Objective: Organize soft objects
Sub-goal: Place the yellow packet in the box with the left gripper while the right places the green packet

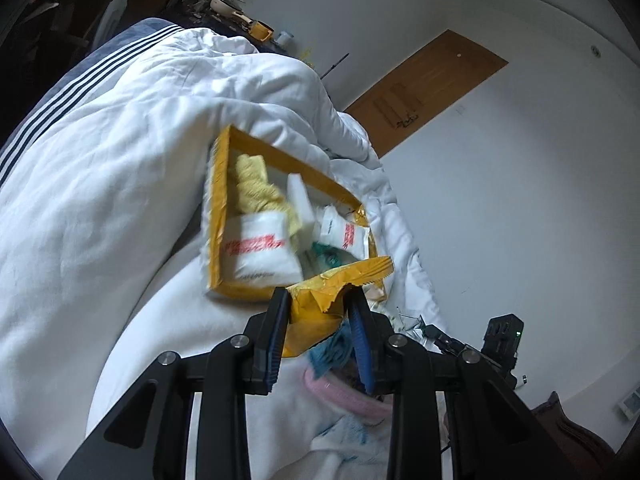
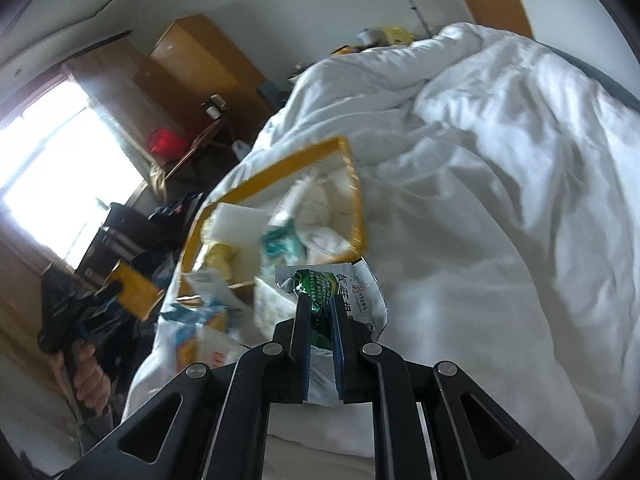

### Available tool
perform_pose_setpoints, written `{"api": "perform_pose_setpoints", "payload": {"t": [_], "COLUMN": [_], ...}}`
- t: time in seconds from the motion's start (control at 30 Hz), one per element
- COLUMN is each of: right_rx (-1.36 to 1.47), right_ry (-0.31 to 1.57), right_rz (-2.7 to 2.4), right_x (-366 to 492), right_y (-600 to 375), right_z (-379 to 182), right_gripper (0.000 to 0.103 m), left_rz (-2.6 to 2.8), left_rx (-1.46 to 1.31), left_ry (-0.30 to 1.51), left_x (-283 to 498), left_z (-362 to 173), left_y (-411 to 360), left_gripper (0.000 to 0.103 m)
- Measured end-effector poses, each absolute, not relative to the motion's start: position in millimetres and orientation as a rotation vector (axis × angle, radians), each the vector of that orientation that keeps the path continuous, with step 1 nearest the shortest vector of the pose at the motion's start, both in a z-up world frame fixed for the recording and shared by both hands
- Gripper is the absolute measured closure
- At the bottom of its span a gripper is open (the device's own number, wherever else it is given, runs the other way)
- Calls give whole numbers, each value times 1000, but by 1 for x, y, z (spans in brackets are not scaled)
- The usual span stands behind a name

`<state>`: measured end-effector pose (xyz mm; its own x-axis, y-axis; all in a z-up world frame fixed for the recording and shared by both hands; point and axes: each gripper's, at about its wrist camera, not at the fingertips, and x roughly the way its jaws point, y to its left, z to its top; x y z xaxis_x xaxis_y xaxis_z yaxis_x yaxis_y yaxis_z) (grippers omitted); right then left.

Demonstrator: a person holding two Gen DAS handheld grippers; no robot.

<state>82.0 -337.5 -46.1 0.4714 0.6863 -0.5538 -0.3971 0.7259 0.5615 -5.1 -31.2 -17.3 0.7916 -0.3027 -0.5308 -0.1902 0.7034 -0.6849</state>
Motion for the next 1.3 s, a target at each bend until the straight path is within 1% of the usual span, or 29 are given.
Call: {"api": "perform_pose_setpoints", "payload": {"t": [0.2,0.3,0.43,0.53,0.77,1.03,1.2,1.27,1.3], "right_rx": [315,258,164,124,88,93,107,105,103], "right_ry": [787,775,777,783,828,857,866,861,860], "right_rz": [750,748,748,711,666,648,646,645,646], "right_x": [94,112,146,168,196,218,222,221,221], "right_y": [-313,-289,-246,-223,-184,-177,-175,-174,-173], "right_z": [3,21,32,30,7,-14,-25,-25,-25], "right_gripper": [93,93,93,93,93,93,93,92,91], "left_rz": [-61,-47,-17,25,99,179,204,205,211], "left_rx": [-769,-763,-768,-753,-754,-758,-738,-727,-720], "left_ry": [698,715,757,779,806,822,842,841,837], "left_x": [53,89,133,152,177,197,209,210,209], "left_z": [16,22,17,9,-17,-27,-34,-34,-34], "left_y": [-42,-44,-47,-51,-47,-36,-42,-45,-45], "left_gripper": [74,74,74,74,74,75,75,75,74]}}
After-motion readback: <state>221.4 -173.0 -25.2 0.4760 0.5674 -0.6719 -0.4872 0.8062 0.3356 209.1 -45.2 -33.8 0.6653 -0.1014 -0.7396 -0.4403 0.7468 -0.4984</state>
